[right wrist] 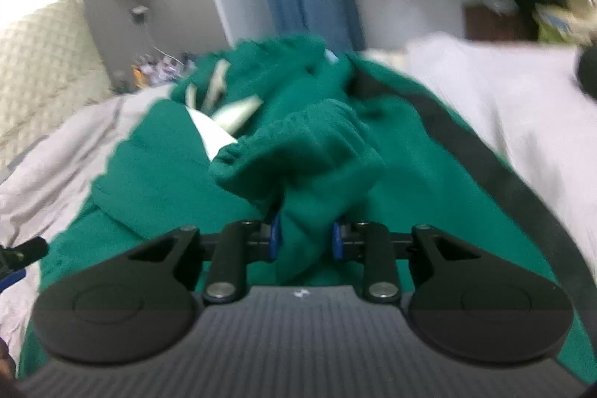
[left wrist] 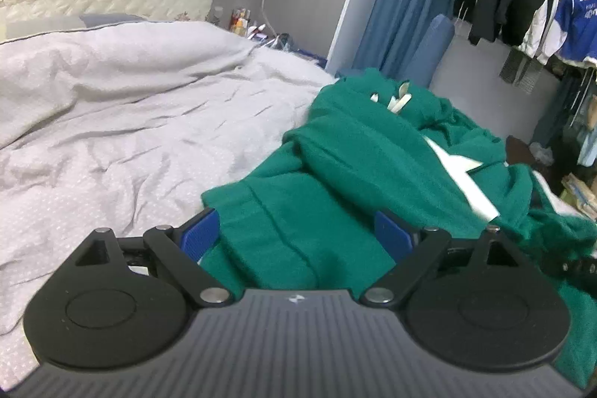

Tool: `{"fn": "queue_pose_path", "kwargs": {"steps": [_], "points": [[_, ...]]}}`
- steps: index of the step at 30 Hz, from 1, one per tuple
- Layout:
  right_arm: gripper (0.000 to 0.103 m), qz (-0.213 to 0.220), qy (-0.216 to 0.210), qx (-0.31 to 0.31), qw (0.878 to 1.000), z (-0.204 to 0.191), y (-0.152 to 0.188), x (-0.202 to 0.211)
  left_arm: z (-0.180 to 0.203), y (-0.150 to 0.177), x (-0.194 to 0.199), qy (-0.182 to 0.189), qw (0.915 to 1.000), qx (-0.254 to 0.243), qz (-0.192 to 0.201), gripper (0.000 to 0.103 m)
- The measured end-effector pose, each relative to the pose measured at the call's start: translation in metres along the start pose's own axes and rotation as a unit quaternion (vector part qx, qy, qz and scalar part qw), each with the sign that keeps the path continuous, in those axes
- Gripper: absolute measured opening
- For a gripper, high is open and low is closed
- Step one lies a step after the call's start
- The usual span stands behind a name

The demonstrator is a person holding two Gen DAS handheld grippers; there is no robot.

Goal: Fold large clothes

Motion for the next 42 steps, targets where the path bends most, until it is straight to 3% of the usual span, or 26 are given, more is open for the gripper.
{"fn": "queue_pose_path", "kwargs": {"steps": [3, 11, 14, 18, 25, 29, 31, 34, 36, 38, 42], "points": [[0.030, -0.022, 0.010, -0.013, 1.000, 0.008, 0.008, 0.001, 0.002, 0.004, 0.003, 0.002, 1.0000, 0.008, -0.004, 0.093], [0.031, -0.014, 0.001, -0.017, 1.000, 0.023, 0.002, 0.043, 0.031, 0.020, 0.044, 0.028, 0.9995, -0.011, -0.002, 0.093], [0.031, -0.006, -0.013, -0.014, 1.000, 0.025, -0.002, 0.070, 0.045, 0.023, 0.068, 0.042, 0.9987, -0.028, 0.001, 0.093], [0.031, 0.021, -0.039, 0.001, 0.999, 0.028, -0.008, 0.113, 0.061, 0.020, 0.115, 0.046, 0.9964, -0.059, 0.040, 0.093], [0.031, 0.046, -0.080, 0.015, 0.996, 0.024, -0.029, 0.171, 0.071, 0.005, 0.187, 0.057, 0.9965, -0.048, 0.039, 0.093], [0.031, 0.052, -0.097, 0.036, 0.993, 0.016, -0.057, 0.198, 0.077, -0.026, 0.213, 0.057, 0.9977, -0.029, 0.023, 0.093], [0.031, 0.039, -0.113, 0.020, 0.993, 0.014, -0.073, 0.209, 0.078, -0.053, 0.222, 0.040, 0.9987, -0.024, 0.019, 0.093], [0.031, 0.010, -0.144, -0.008, 0.989, 0.006, -0.104, 0.219, 0.079, -0.092, 0.225, 0.049, 0.9986, 0.019, -0.006, 0.093], [0.032, 0.003, -0.152, -0.020, 0.988, 0.000, -0.129, 0.219, 0.083, -0.119, 0.218, 0.064, 0.9968, 0.042, -0.021, 0.093], [0.039, 0.012, -0.148, 0.001, 0.989, -0.010, -0.143, 0.212, 0.088, -0.142, 0.207, 0.071, 0.9962, 0.045, -0.021, 0.093], [0.039, 0.019, -0.135, 0.053, 0.989, -0.029, -0.161, 0.162, 0.096, -0.180, 0.160, 0.078, 0.9965, 0.032, -0.007, 0.093]]}}
Point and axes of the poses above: each gripper's, at about its wrist camera, not at the fingertips, and x roughly against the way its jaws point, z to its right, y to its underside, the point moved 4 cm from there along -x, roughly the way its jaws point, and after that the axes turned 1 degree about -y, right-handed, at the moved point
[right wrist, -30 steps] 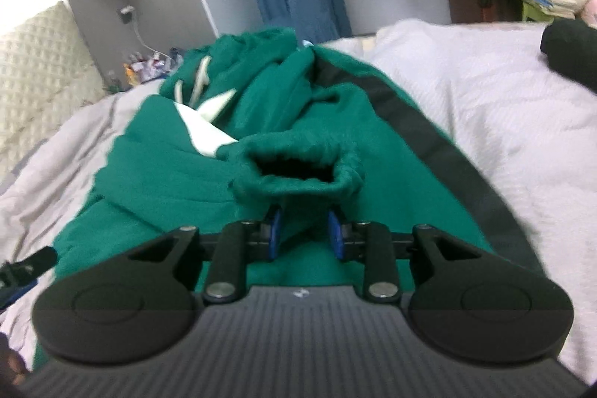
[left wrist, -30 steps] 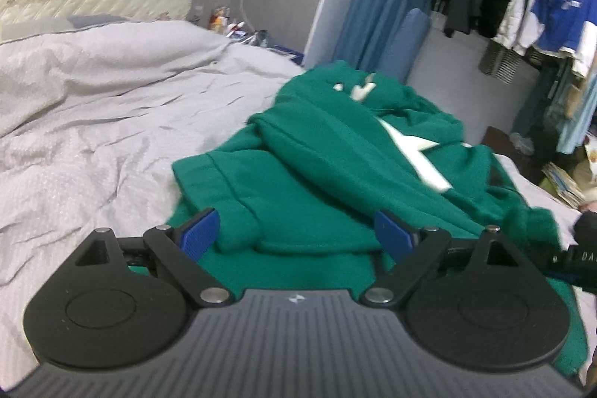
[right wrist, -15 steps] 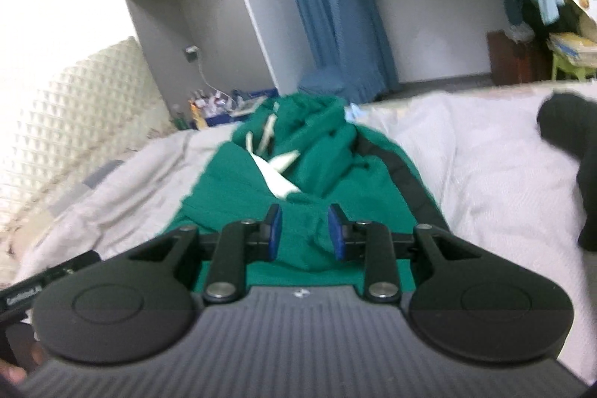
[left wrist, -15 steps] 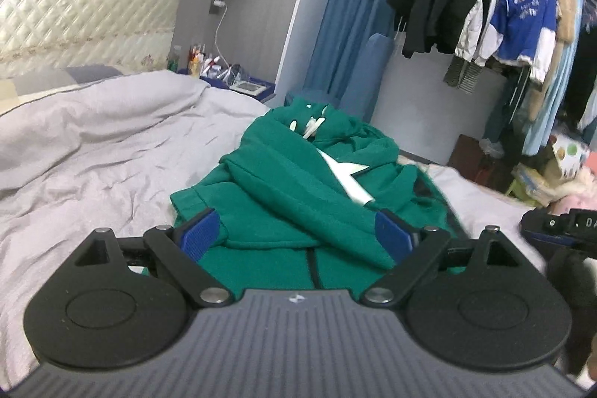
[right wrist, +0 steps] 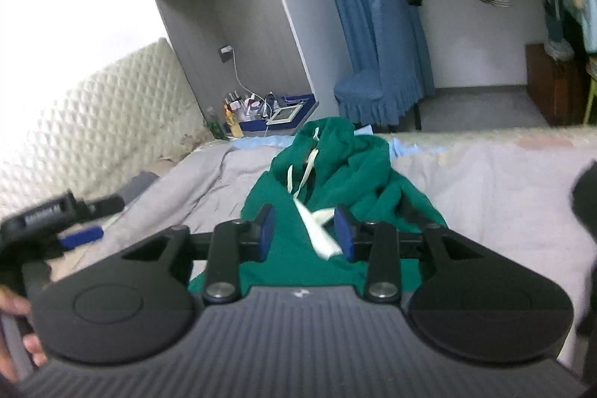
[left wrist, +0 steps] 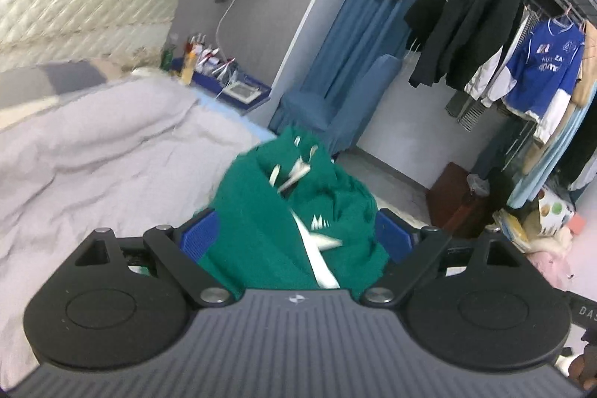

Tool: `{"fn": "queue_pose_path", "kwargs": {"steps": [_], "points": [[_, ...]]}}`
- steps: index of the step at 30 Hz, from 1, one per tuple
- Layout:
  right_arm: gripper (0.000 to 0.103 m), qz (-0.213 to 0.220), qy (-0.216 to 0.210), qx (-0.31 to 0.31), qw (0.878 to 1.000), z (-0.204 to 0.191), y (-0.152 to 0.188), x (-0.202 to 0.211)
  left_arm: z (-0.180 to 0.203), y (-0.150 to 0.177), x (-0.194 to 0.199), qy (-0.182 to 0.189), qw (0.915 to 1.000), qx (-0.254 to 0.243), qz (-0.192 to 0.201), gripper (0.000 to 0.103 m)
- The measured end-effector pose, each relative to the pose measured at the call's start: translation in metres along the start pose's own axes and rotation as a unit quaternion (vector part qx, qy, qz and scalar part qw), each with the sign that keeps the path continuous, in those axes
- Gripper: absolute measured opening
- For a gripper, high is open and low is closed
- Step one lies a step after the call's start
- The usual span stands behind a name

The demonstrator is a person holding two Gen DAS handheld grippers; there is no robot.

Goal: Fold large clothes

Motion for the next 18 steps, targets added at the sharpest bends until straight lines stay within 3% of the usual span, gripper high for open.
{"fn": "queue_pose_path", "kwargs": {"steps": [4, 8, 9, 11, 12, 18], "points": [[0.041, 0.006, -0.014, -0.004, 1.000, 0.014, -0.017, -0.077, -0.006, -0.021, -0.082, 0.002, 0.9991, -0.041, 0.000, 0.093], [0.045, -0.003, -0.010, -0.012, 1.000, 0.042, -0.040, -0.187, -0.019, -0.041, -0.190, 0.025, 0.9976, -0.063, -0.009, 0.093], [0.049, -0.002, -0.005, -0.007, 1.000, 0.047, -0.045, -0.211, -0.025, -0.047, -0.220, 0.028, 0.9977, -0.061, -0.011, 0.093], [0.071, -0.004, -0.008, -0.006, 1.000, 0.061, -0.057, -0.264, -0.034, -0.058, -0.278, 0.040, 0.9974, -0.059, -0.015, 0.093], [0.075, -0.006, -0.009, -0.010, 1.000, 0.069, -0.062, -0.289, -0.037, -0.064, -0.307, 0.044, 0.9970, -0.061, -0.016, 0.093], [0.077, -0.033, 0.000, -0.017, 0.999, 0.106, -0.086, -0.436, -0.048, -0.086, -0.473, 0.066, 0.9958, -0.057, -0.029, 0.093]]}}
Point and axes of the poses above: each gripper's, at about its wrist camera, not at the fingertips, and x roughly against the way its jaws point, z to its right, y to its underside, the point moved 4 cm from there along -x, roughly the way its jaws point, and after that the axes turned 1 degree about -y, right-handed, at the moved point
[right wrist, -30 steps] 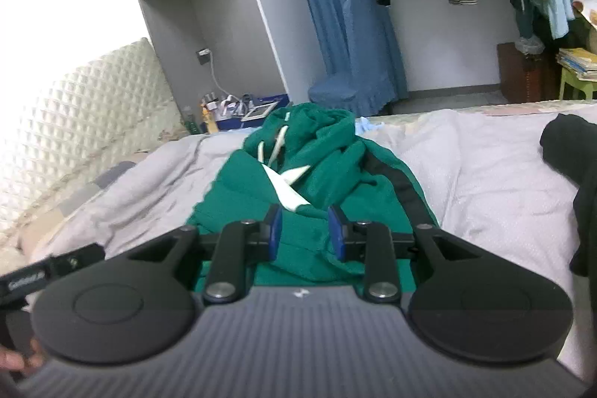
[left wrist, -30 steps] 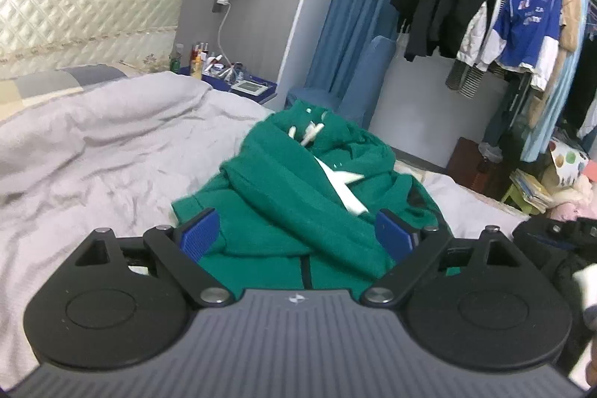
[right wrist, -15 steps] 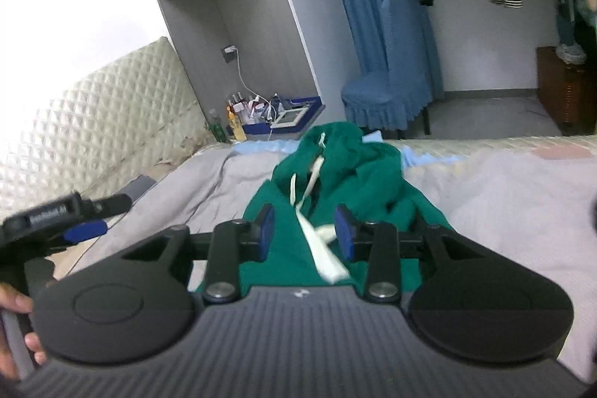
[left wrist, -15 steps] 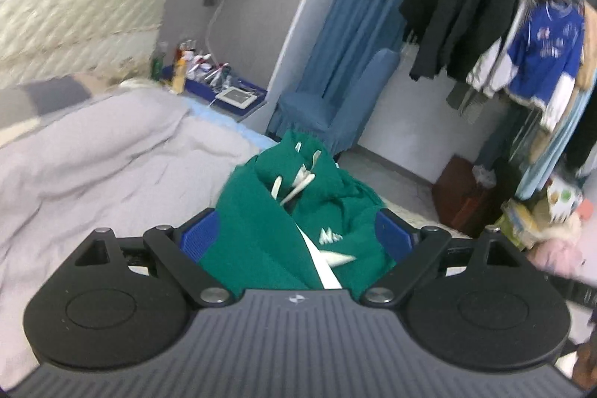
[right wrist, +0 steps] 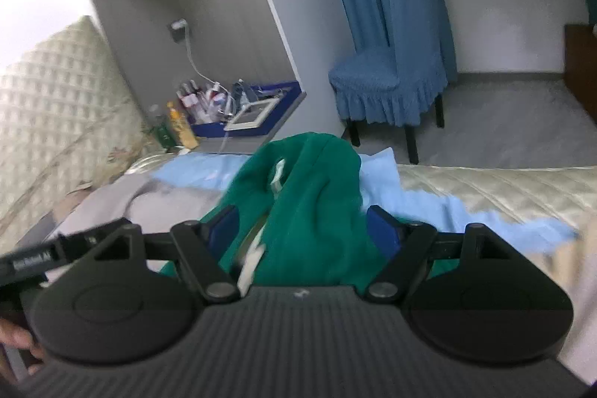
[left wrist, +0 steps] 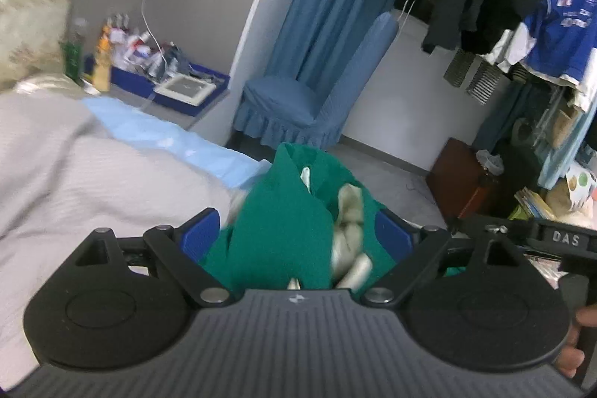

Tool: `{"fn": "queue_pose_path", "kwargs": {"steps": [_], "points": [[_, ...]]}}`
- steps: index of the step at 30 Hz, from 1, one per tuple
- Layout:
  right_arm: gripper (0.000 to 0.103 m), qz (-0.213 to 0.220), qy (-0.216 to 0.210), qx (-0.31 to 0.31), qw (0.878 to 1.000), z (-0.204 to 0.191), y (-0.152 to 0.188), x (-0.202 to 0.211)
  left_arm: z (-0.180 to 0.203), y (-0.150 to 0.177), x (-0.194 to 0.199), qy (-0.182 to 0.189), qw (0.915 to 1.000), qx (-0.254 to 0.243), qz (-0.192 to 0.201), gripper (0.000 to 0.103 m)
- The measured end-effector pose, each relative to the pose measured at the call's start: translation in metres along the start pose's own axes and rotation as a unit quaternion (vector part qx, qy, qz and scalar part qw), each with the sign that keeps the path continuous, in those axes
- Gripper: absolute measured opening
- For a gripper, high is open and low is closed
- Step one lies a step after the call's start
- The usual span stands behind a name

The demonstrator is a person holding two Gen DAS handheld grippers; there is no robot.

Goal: Fold large clothes

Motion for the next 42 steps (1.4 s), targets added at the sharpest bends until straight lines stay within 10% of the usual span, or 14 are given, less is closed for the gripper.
{"fn": "queue_pose_path", "kwargs": {"steps": [8, 10, 12, 16, 20, 30, 42], "points": [[0.077, -0.036, 0.017, -0.071, 0.997, 0.029, -0.015, -0.126, -0.018, -0.003, -0.131, 0.001, 0.9986, 0.048, -0.022, 0.089], [0.077, -0.050, 0.014, -0.084, 0.995, 0.035, -0.014, -0.147, -0.019, 0.000, -0.147, -0.012, 0.9980, 0.048, -0.039, 0.074], [0.077, -0.060, 0.011, -0.095, 0.994, 0.038, -0.010, -0.162, -0.022, 0.005, -0.161, -0.030, 0.9963, 0.042, -0.069, 0.035], [0.052, -0.084, -0.001, -0.078, 0.993, 0.030, 0.002, -0.171, -0.025, 0.011, -0.157, -0.031, 0.9971, 0.036, -0.059, 0.011], [0.021, -0.054, -0.002, 0.007, 0.998, 0.006, -0.004, -0.143, -0.025, 0.003, -0.132, -0.036, 0.9979, 0.034, -0.040, 0.005], [0.018, 0.060, -0.034, 0.074, 0.995, -0.014, -0.016, 0.026, 0.006, 0.001, 0.013, -0.024, 0.9993, 0.011, 0.025, 0.005], [0.018, 0.154, -0.017, 0.191, 0.969, -0.047, 0.072, 0.220, 0.073, 0.065, 0.200, 0.007, 0.9976, 0.027, 0.064, 0.004]]}}
Point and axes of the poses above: each gripper's, at about its wrist camera, not at the fingertips, and x roughly against the way its jaws point, z to its right, y to its underside, the point moved 4 cm from there along -x, roughly the way its jaws point, and after that the axes turned 1 degree about -y, right-handed, at the moved point
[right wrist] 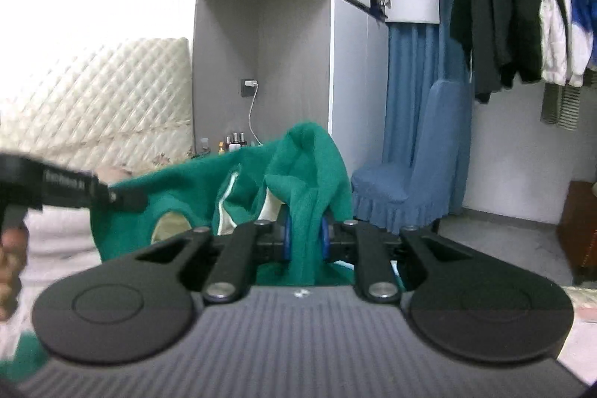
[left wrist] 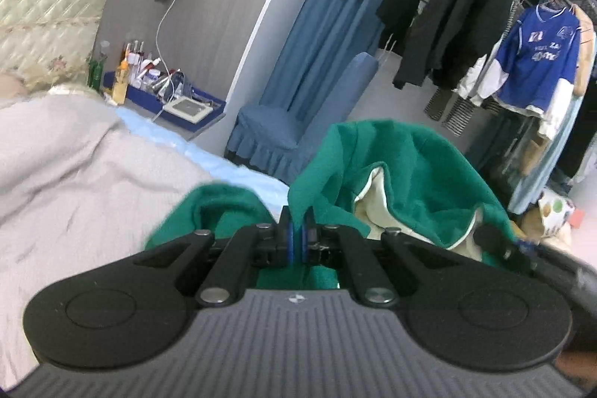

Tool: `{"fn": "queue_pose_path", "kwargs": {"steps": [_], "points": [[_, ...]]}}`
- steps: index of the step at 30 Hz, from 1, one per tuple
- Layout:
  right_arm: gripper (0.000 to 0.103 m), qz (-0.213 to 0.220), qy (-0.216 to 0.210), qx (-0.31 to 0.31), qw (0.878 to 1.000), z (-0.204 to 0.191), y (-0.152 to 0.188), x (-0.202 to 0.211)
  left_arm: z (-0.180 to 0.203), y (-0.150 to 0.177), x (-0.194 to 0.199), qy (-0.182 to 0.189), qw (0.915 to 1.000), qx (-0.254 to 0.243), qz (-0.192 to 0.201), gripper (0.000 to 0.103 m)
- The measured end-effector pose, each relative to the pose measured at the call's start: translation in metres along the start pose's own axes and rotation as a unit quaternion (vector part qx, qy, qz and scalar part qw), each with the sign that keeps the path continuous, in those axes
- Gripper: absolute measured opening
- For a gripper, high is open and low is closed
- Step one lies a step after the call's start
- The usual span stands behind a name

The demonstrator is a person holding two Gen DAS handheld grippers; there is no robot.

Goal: Fold large clothes

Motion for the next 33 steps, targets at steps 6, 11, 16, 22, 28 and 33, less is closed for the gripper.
{"fn": "queue_pose_path", "kwargs": {"steps": [6, 11, 16, 22, 28, 33], "points": [[0.018, -0.029, 0.007, -0.050, 0.998, -0.007, 0.051, 0.070, 0.008, 0.061, 0.078, -0.009, 0.9994, 0.032, -0.002, 0.004], [0.018, -0.069, -0.001, -0.075, 0.995, -0.024, 0.091, 0.099, -0.001, 0.120, 0.111, -0.030, 0.9986, 0.042, -0.011, 0.004], [0.019, -0.128, -0.005, -0.055, 0.990, -0.043, 0.120, 0.105, -0.026, 0.173, 0.122, -0.054, 0.9958, 0.069, -0.025, 0.004], [0.021, -0.182, -0.003, -0.057, 0.982, -0.045, 0.147, 0.089, -0.056, 0.199, 0.106, -0.074, 0.9914, 0.088, -0.062, 0.005], [0.023, -0.186, 0.010, -0.130, 0.974, -0.042, 0.151, 0.085, -0.071, 0.208, 0.096, -0.060, 0.9901, 0.102, -0.077, 0.005], [0.033, -0.192, 0.016, -0.166, 0.967, -0.043, 0.148, 0.103, -0.074, 0.206, 0.113, -0.025, 0.9869, 0.135, -0.086, 0.010]]}}
Point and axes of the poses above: each gripper's, at about its wrist camera, not at the fingertips, and x roughly against the way its jaws point, z to its right, y to its underside, the point moved 4 cm from there along -x, roughly the way its jaws point, and after that the axes turned 1 degree about -y, right-handed, at the moved point
